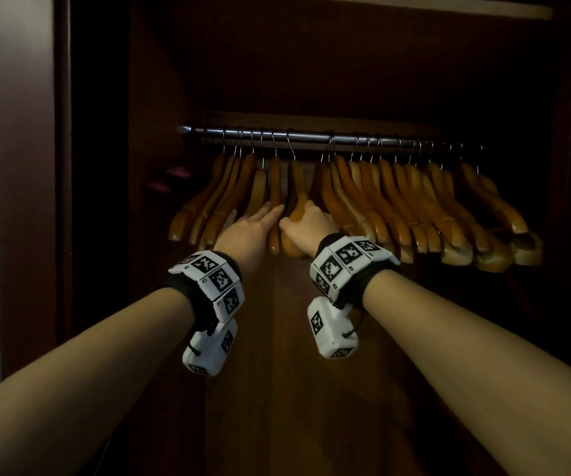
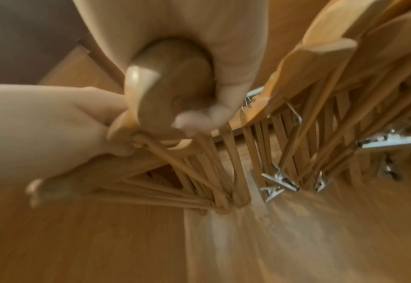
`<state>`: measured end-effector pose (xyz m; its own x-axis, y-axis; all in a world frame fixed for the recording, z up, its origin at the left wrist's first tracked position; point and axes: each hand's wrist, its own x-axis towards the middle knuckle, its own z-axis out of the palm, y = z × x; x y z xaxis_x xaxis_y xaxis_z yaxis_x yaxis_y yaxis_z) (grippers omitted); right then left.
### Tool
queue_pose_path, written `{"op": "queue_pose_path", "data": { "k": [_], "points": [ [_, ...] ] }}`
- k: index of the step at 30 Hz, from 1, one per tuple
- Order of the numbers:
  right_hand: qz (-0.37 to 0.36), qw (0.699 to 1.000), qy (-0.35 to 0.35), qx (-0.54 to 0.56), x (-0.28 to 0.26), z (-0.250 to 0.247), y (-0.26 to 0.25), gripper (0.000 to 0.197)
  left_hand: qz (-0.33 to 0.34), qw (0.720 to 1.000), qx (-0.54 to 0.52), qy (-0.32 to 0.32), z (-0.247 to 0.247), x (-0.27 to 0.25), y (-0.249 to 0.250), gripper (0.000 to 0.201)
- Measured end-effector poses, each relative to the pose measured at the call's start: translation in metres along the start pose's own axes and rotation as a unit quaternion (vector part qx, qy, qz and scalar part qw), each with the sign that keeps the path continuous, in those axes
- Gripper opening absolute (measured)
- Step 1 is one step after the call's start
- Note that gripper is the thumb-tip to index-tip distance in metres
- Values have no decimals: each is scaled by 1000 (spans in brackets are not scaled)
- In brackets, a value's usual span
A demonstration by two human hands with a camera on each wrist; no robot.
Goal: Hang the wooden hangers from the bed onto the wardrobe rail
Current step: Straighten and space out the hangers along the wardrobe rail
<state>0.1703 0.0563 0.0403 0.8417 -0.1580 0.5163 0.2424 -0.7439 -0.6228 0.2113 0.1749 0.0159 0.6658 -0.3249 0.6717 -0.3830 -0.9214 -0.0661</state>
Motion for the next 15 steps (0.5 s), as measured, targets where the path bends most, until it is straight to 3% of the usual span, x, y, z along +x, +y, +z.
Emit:
{"op": "queue_pose_path", "data": {
  "k": [3, 6, 10, 13, 15],
  "points": [
    [8, 999, -47, 21, 1, -3, 1, 62, -2, 999, -44, 6, -6, 4, -3, 69],
    [-16, 998, -52, -8, 2, -11, 4, 51, -23, 992, -123, 10, -16, 6, -4, 63],
    [-82, 991, 96, -46, -1, -28, 11, 39, -80, 989, -116, 34, -29, 7, 17, 35],
    [-106, 967, 195, -126, 0, -43, 23, 27, -118, 990, -66, 47, -26, 13, 34, 56],
    [-82, 962, 182, -186, 1, -50, 33, 31, -125, 991, -51, 24, -22, 20, 40, 69]
  ]
}}
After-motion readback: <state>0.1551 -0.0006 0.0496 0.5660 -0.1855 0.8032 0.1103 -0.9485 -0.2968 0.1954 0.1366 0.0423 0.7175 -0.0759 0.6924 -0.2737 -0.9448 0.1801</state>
